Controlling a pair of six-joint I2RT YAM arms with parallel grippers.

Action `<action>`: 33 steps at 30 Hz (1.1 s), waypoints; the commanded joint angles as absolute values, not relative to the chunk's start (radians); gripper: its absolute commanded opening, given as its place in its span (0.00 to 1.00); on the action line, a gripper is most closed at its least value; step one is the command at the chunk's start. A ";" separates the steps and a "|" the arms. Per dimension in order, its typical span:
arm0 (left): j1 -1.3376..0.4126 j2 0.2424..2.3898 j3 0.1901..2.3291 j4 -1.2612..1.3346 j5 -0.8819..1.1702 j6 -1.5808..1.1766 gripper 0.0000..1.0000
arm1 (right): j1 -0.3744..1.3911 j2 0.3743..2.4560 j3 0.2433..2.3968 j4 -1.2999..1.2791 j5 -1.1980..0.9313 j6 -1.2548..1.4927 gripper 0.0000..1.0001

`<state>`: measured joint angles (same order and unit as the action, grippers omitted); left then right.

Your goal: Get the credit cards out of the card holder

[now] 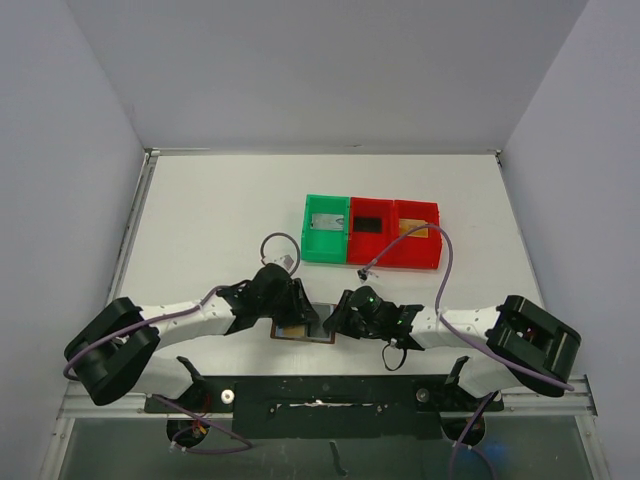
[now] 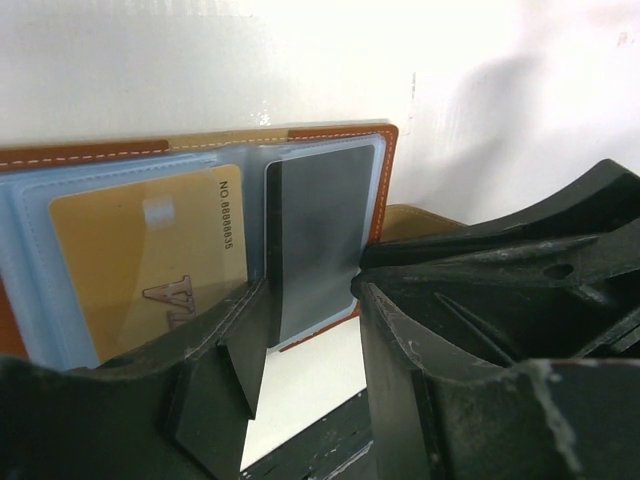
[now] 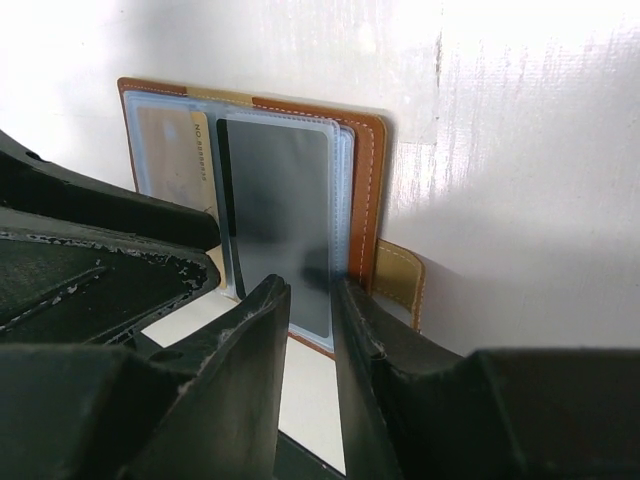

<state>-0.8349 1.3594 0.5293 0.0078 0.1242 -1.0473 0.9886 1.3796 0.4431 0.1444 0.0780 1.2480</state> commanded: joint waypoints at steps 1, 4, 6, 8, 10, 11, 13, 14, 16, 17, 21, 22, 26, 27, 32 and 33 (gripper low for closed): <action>-0.819 1.361 0.583 -0.020 0.155 -0.971 0.41 | 0.982 1.434 0.400 0.036 0.100 1.235 0.27; -0.817 1.409 0.600 -0.045 0.154 -0.950 0.41 | 0.981 1.436 0.406 0.035 0.097 1.230 0.26; -0.818 1.439 0.604 -0.047 0.150 -0.944 0.41 | 0.981 1.435 0.409 0.034 0.095 1.230 0.26; -0.817 1.462 0.600 -0.038 0.145 -0.941 0.41 | 0.980 1.436 0.412 0.035 0.094 1.226 0.26; -0.819 1.476 0.601 -0.051 0.131 -0.939 0.41 | 0.979 1.435 0.413 0.035 0.091 1.225 0.26; -0.819 1.476 0.600 -0.068 0.119 -0.941 0.41 | 0.979 1.434 0.412 0.036 0.091 1.226 0.26; -0.818 1.463 0.581 -0.077 0.106 -0.949 0.41 | 0.977 1.431 0.410 0.041 0.088 1.224 0.26; -0.818 1.453 0.566 -0.066 0.109 -0.957 0.41 | 0.976 1.430 0.408 0.048 0.086 1.223 0.25; -0.818 1.430 0.533 -0.027 0.118 -0.976 0.40 | 0.975 1.435 0.399 0.076 0.076 1.217 0.24; -0.817 1.418 0.513 0.002 0.126 -0.994 0.38 | 0.974 1.442 0.392 0.095 0.069 1.219 0.23; -0.818 1.382 0.397 0.246 0.186 -1.087 0.27 | 0.974 1.464 0.373 0.142 0.045 1.228 0.22; -0.818 1.373 0.381 0.281 0.190 -1.109 0.22 | 0.974 1.467 0.372 0.143 0.044 1.228 0.22; -0.818 1.335 0.338 0.357 0.164 -1.179 0.08 | 0.973 1.466 0.369 0.142 0.047 1.223 0.22; -0.820 1.323 0.327 0.382 0.156 -1.194 0.05 | 0.972 1.466 0.367 0.143 0.047 1.224 0.23; -0.818 1.255 0.291 0.402 0.135 -1.225 0.02 | 0.972 1.472 0.362 0.147 0.043 1.223 0.22; -0.818 1.241 0.286 0.400 0.133 -1.227 0.01 | 0.973 1.474 0.362 0.147 0.043 1.223 0.22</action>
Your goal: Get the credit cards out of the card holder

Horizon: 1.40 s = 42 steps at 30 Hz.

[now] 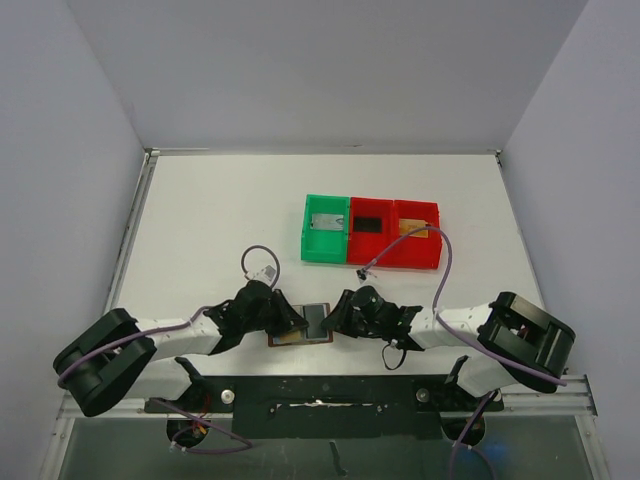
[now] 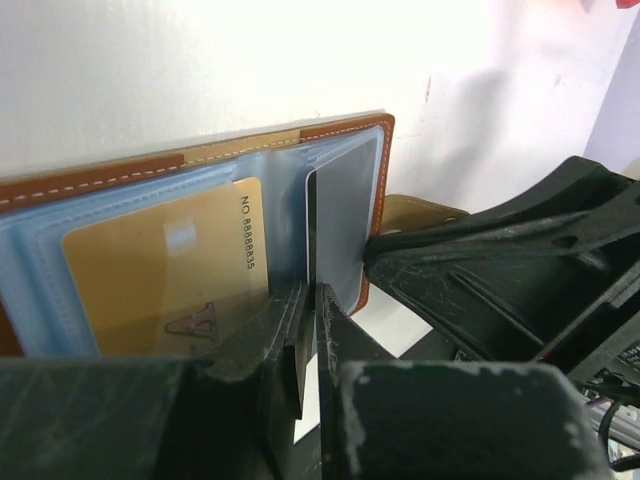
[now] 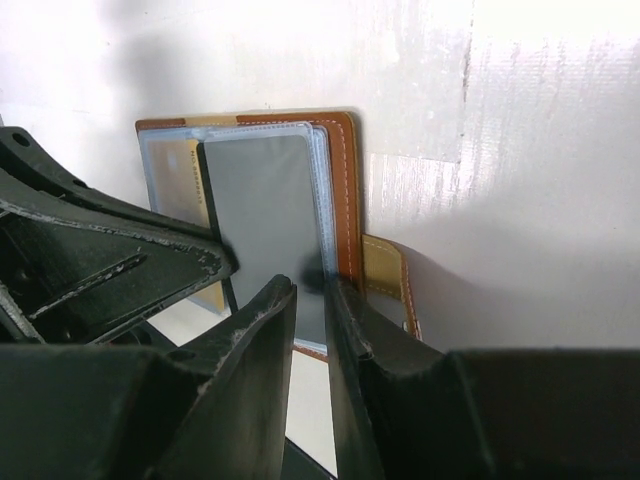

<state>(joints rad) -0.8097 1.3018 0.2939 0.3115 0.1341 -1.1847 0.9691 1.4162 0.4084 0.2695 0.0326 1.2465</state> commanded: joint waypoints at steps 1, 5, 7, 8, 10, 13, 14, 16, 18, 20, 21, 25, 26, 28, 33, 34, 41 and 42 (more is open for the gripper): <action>-0.818 1.228 0.279 0.399 0.132 -1.229 0.00 | 0.972 1.476 0.363 0.147 0.043 1.223 0.22; -0.815 1.187 0.264 0.379 0.122 -1.222 0.00 | 0.972 1.483 0.371 0.146 0.038 1.216 0.22; -0.813 1.172 0.264 0.350 0.123 -1.209 0.00 | 0.971 1.486 0.374 0.145 0.037 1.213 0.22; -0.812 1.169 0.265 0.339 0.127 -1.202 0.00 | 0.971 1.487 0.376 0.145 0.037 1.213 0.22; -0.810 1.160 0.266 0.315 0.131 -1.189 0.00 | 0.973 1.486 0.377 0.143 0.035 1.210 0.22; -0.809 1.142 0.255 0.299 0.137 -1.179 0.00 | 0.971 1.478 0.378 0.141 0.034 1.208 0.22; -0.807 1.137 0.250 0.298 0.139 -1.176 0.00 | 0.972 1.473 0.378 0.141 0.035 1.207 0.22; -0.802 1.129 0.241 0.297 0.147 -1.172 0.00 | 0.972 1.465 0.380 0.134 0.038 1.203 0.22; -0.793 1.122 0.235 0.290 0.158 -1.157 0.00 | 0.971 1.458 0.385 0.129 0.036 1.195 0.22; -0.782 1.120 0.231 0.290 0.172 -1.149 0.00 | 0.970 1.452 0.380 0.149 0.024 1.191 0.22; -0.777 1.121 0.230 0.291 0.182 -1.145 0.00 | 0.971 1.450 0.378 0.154 0.020 1.191 0.23; -0.766 1.126 0.229 0.291 0.204 -1.136 0.00 | 0.970 1.422 0.398 0.133 0.002 1.176 0.24; -0.766 1.126 0.229 0.292 0.206 -1.135 0.00 | 0.969 1.400 0.411 0.133 -0.012 1.161 0.26; -0.765 1.128 0.229 0.294 0.209 -1.132 0.00 | 0.971 1.351 0.443 0.128 -0.039 1.120 0.29; -0.764 1.142 0.230 0.307 0.220 -1.130 0.00 | 0.972 1.303 0.602 0.012 -0.032 1.040 0.33; -0.763 1.145 0.230 0.311 0.221 -1.130 0.00 | 0.972 1.317 0.622 0.003 -0.030 1.031 0.33; -0.761 1.149 0.237 0.318 0.224 -1.134 0.00 | 0.972 1.481 0.641 0.055 -0.048 1.064 0.34; -0.760 1.149 0.238 0.317 0.228 -1.133 0.00 | 0.972 1.506 0.638 0.061 -0.062 1.064 0.33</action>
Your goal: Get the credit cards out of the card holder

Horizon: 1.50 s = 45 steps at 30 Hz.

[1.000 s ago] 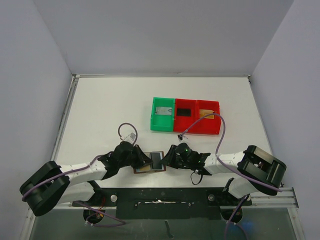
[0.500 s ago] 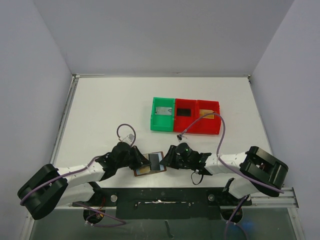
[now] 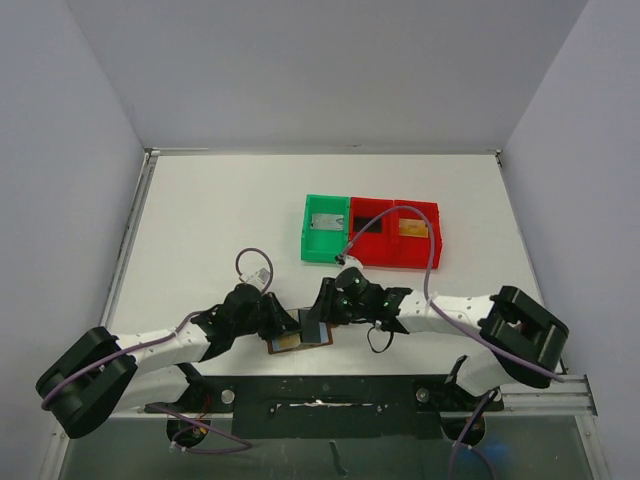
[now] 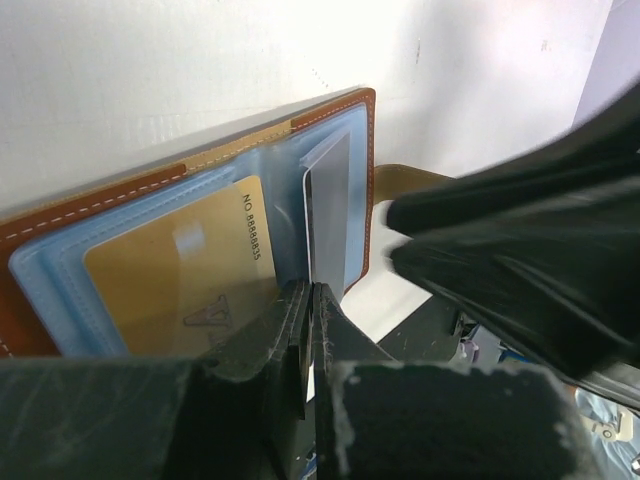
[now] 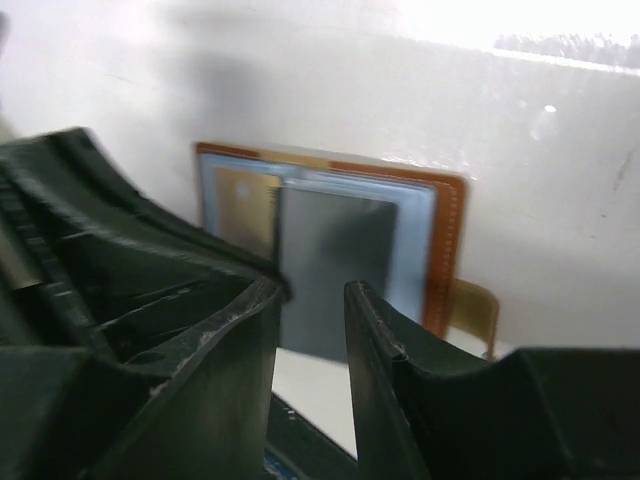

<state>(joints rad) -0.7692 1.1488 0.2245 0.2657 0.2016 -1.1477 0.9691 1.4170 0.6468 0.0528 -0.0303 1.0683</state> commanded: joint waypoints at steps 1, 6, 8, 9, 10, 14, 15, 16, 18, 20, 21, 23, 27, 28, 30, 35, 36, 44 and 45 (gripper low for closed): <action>-0.758 1.149 0.239 0.317 0.230 -1.132 0.01 | 0.972 1.529 0.636 0.066 -0.075 1.059 0.33; -0.748 1.144 0.239 0.317 0.242 -1.131 0.08 | 0.972 1.571 0.594 0.096 -0.082 1.095 0.32; -0.744 1.132 0.235 0.319 0.244 -1.136 0.13 | 0.972 1.571 0.576 0.097 -0.071 1.111 0.30; -0.744 1.124 0.234 0.322 0.244 -1.139 0.13 | 0.972 1.572 0.571 0.101 -0.071 1.113 0.29; -0.743 1.119 0.233 0.323 0.245 -1.140 0.13 | 0.972 1.573 0.566 0.109 -0.074 1.114 0.29; -0.737 1.112 0.239 0.322 0.254 -1.137 0.06 | 0.971 1.579 0.563 0.113 -0.079 1.110 0.28; -0.735 1.113 0.240 0.320 0.256 -1.136 0.03 | 0.971 1.581 0.563 0.114 -0.079 1.112 0.28; -0.735 1.112 0.241 0.317 0.256 -1.138 0.01 | 0.971 1.582 0.563 0.112 -0.078 1.112 0.28; -0.735 1.110 0.240 0.307 0.251 -1.140 0.01 | 0.971 1.587 0.564 0.110 -0.079 1.114 0.28; -0.735 1.105 0.238 0.291 0.243 -1.139 0.02 | 0.971 1.594 0.570 0.105 -0.081 1.108 0.28; -0.734 1.101 0.236 0.285 0.240 -1.138 0.03 | 0.971 1.597 0.573 0.102 -0.081 1.106 0.27; -0.734 1.089 0.233 0.272 0.238 -1.137 0.03 | 0.971 1.603 0.575 0.091 -0.078 1.106 0.26; -0.727 1.056 0.221 0.248 0.238 -1.127 0.00 | 0.971 1.611 0.580 0.083 -0.072 1.105 0.24; -0.722 1.049 0.218 0.243 0.240 -1.123 0.00 | 0.971 1.610 0.578 0.087 -0.077 1.102 0.24; -0.709 1.035 0.207 0.238 0.252 -1.120 0.00 | 0.971 1.610 0.575 0.099 -0.085 1.097 0.24; -0.672 1.003 0.183 0.241 0.294 -1.115 0.03 | 0.970 1.610 0.577 0.111 -0.092 1.088 0.23; -0.666 1.000 0.179 0.244 0.303 -1.113 0.06 | 0.969 1.611 0.578 0.111 -0.092 1.086 0.23; -0.657 1.043 0.169 0.331 0.366 -1.126 0.12 | 0.969 1.633 0.588 0.124 -0.105 1.081 0.22; -0.657 1.051 0.171 0.331 0.368 -1.124 0.09 | 0.969 1.635 0.590 0.123 -0.106 1.081 0.22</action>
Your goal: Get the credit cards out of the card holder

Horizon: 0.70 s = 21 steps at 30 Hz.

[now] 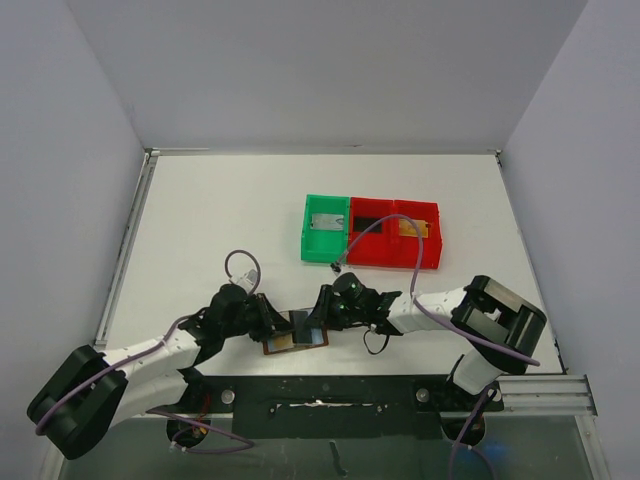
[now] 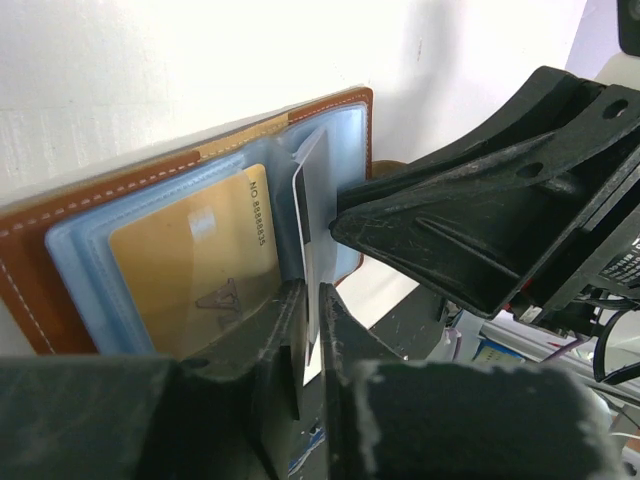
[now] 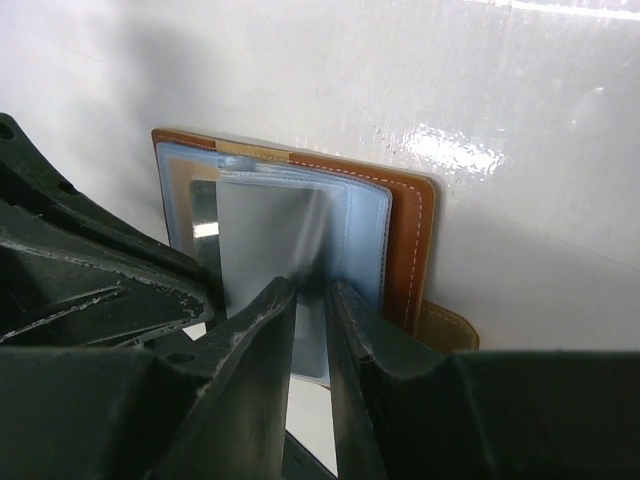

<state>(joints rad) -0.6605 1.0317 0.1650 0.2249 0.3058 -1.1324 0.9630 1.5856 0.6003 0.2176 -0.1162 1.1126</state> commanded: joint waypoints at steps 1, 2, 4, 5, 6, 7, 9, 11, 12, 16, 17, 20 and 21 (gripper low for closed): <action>-0.657 1.054 0.174 0.325 0.367 -1.122 0.05 | 0.971 1.636 0.591 0.122 -0.106 1.081 0.22; -0.657 1.055 0.177 0.310 0.362 -1.120 0.01 | 0.969 1.637 0.592 0.117 -0.103 1.081 0.22; -0.655 1.044 0.192 0.250 0.334 -1.112 0.00 | 0.970 1.637 0.595 0.107 -0.095 1.083 0.22; -0.656 1.033 0.198 0.215 0.318 -1.106 0.00 | 0.968 1.637 0.596 0.098 -0.091 1.083 0.21; -0.654 1.017 0.202 0.185 0.305 -1.101 0.00 | 0.968 1.637 0.595 0.091 -0.084 1.083 0.21; -0.651 0.995 0.207 0.153 0.294 -1.094 0.00 | 0.968 1.635 0.593 0.089 -0.077 1.084 0.21; -0.641 0.957 0.211 0.105 0.283 -1.083 0.00 | 0.966 1.626 0.578 0.103 -0.073 1.087 0.20; -0.627 0.925 0.212 0.069 0.283 -1.073 0.00 | 0.966 1.613 0.564 0.121 -0.073 1.093 0.20; -0.625 0.912 0.212 0.051 0.285 -1.069 0.00 | 0.965 1.606 0.563 0.119 -0.075 1.092 0.20; -0.624 0.894 0.210 0.028 0.307 -1.056 0.00 | 0.969 1.537 0.583 0.073 -0.060 1.068 0.23; -0.624 0.896 0.207 0.031 0.310 -1.056 0.00 | 0.969 1.519 0.590 0.066 -0.060 1.060 0.24; -0.624 0.905 0.206 0.048 0.316 -1.058 0.00 | 0.973 1.479 0.642 0.035 -0.070 1.025 0.28; -0.624 0.910 0.209 0.049 0.317 -1.057 0.00 | 0.974 1.475 0.658 0.034 -0.082 1.017 0.30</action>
<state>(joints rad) -0.6296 0.9081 0.1680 0.0460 0.2970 -1.0855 0.9638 1.5276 0.6044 0.1238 -0.0990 1.0801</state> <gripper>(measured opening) 0.007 0.272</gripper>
